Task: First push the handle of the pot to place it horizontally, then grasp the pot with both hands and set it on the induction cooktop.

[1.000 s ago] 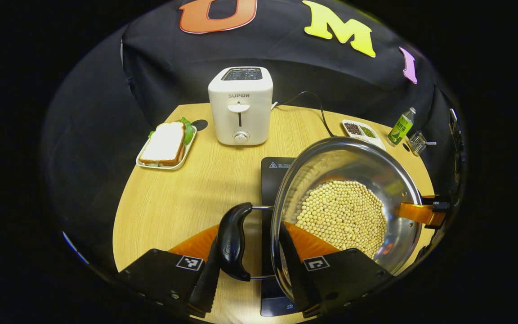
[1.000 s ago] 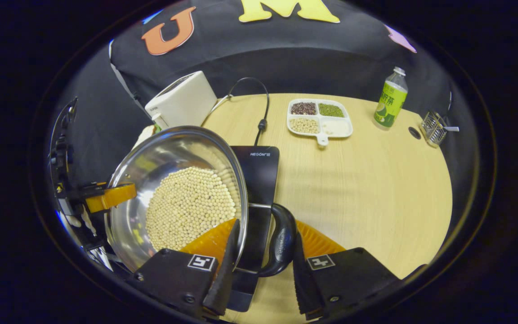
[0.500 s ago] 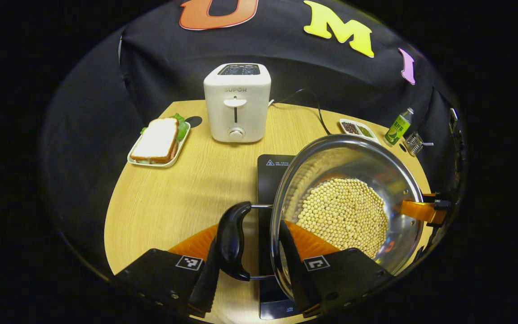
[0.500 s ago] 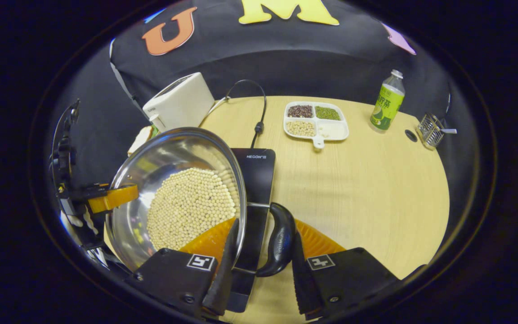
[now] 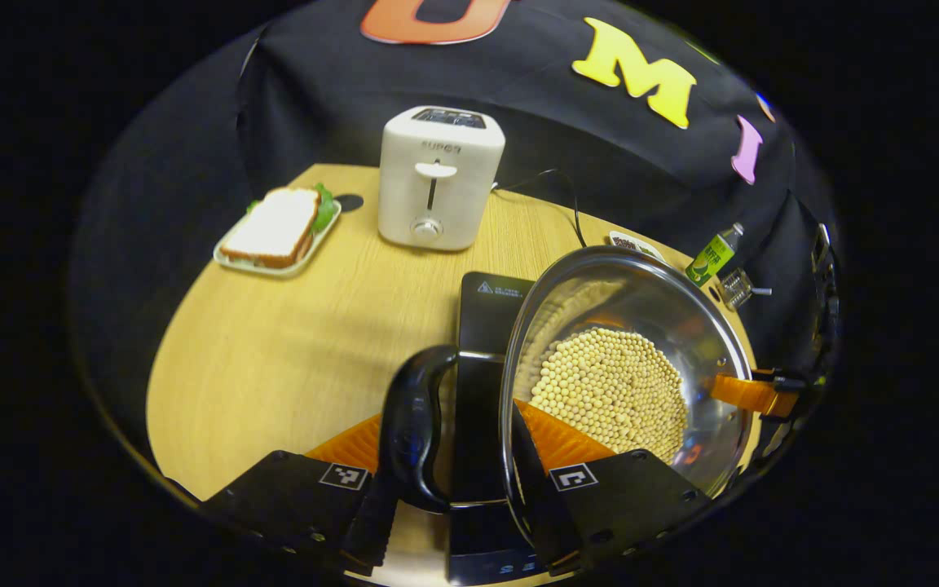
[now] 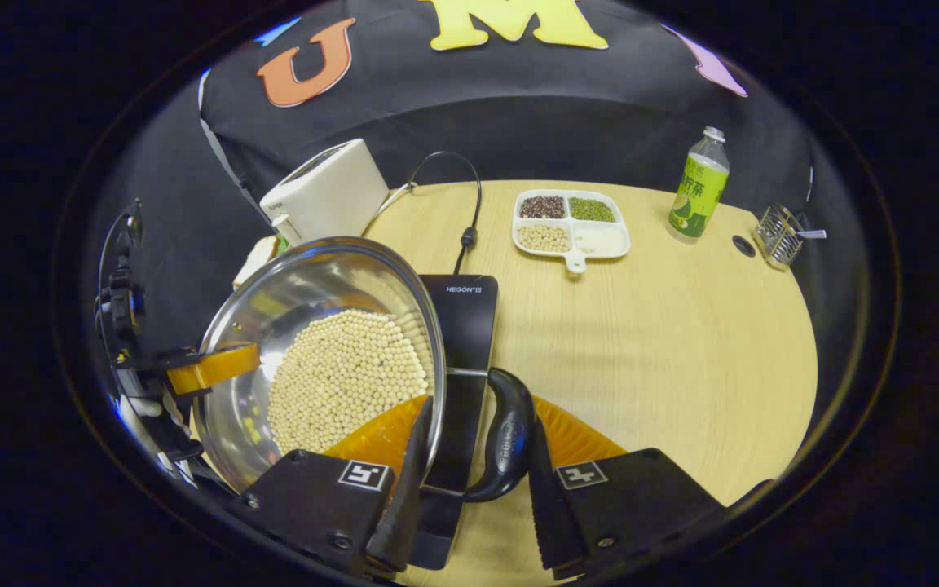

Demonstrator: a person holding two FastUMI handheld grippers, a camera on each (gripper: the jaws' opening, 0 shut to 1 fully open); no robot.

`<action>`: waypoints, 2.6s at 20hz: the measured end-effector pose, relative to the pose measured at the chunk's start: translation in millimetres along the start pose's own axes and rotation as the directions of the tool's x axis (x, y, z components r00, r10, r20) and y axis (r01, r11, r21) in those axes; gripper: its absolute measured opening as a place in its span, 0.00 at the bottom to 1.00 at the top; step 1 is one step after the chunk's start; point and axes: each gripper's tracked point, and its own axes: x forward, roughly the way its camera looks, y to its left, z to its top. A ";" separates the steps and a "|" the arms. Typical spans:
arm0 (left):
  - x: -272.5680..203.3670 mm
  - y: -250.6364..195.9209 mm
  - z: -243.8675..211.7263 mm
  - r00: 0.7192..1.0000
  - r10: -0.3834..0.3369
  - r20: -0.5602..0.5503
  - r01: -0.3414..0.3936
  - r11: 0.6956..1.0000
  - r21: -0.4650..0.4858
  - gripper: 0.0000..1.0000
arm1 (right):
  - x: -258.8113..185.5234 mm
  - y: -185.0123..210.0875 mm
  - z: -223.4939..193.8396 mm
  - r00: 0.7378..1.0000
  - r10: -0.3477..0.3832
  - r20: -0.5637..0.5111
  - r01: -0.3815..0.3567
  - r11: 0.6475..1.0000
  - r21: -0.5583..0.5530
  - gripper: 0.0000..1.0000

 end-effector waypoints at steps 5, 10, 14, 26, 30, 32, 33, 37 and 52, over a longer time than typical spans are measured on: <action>-1.0 4.6 13.7 0.997 0.032 0.065 -0.034 0.999 0.026 0.49 | -1.3 -7.0 -2.4 1.000 -0.005 0.027 0.005 1.000 0.009 0.68; -34.2 22.2 46.8 0.966 0.126 0.225 -0.157 0.979 0.127 0.98 | -9.3 -12.2 3.2 0.993 -0.013 0.120 0.012 1.000 0.009 0.90; -53.8 24.6 49.2 0.948 0.160 0.273 -0.199 0.973 0.120 0.99 | -23.3 -15.1 9.8 0.985 -0.004 0.170 0.004 1.000 -0.001 0.97; -131.1 -4.8 27.1 0.874 0.294 0.387 -0.347 0.935 0.075 0.98 | -117.8 -49.9 15.5 0.953 0.051 0.299 -0.037 0.998 -0.054 0.95; -182.6 -84.1 18.1 0.827 0.272 0.493 -0.362 0.927 0.096 0.97 | -182.0 -85.6 12.4 0.927 0.071 0.370 -0.032 0.993 -0.112 0.92; -206.3 -145.2 11.6 0.818 0.214 0.534 -0.326 0.937 0.124 0.97 | -223.0 -108.8 9.6 0.910 0.087 0.405 -0.036 0.991 -0.131 0.92; -216.7 -173.2 7.1 0.814 0.190 0.550 -0.312 0.940 0.138 0.96 | -244.3 -123.0 11.3 0.898 0.090 0.431 -0.033 0.990 -0.136 0.93; -259.0 -279.8 -5.3 0.770 0.095 0.630 -0.254 0.953 0.167 0.97 | -330.1 -171.8 11.4 0.849 0.122 0.514 -0.057 0.988 -0.141 0.94; -385.2 -401.0 -34.2 0.553 0.012 0.833 -0.323 0.924 0.202 0.96 | -510.7 -282.8 -7.7 0.605 -0.039 0.796 0.185 0.978 -0.092 0.99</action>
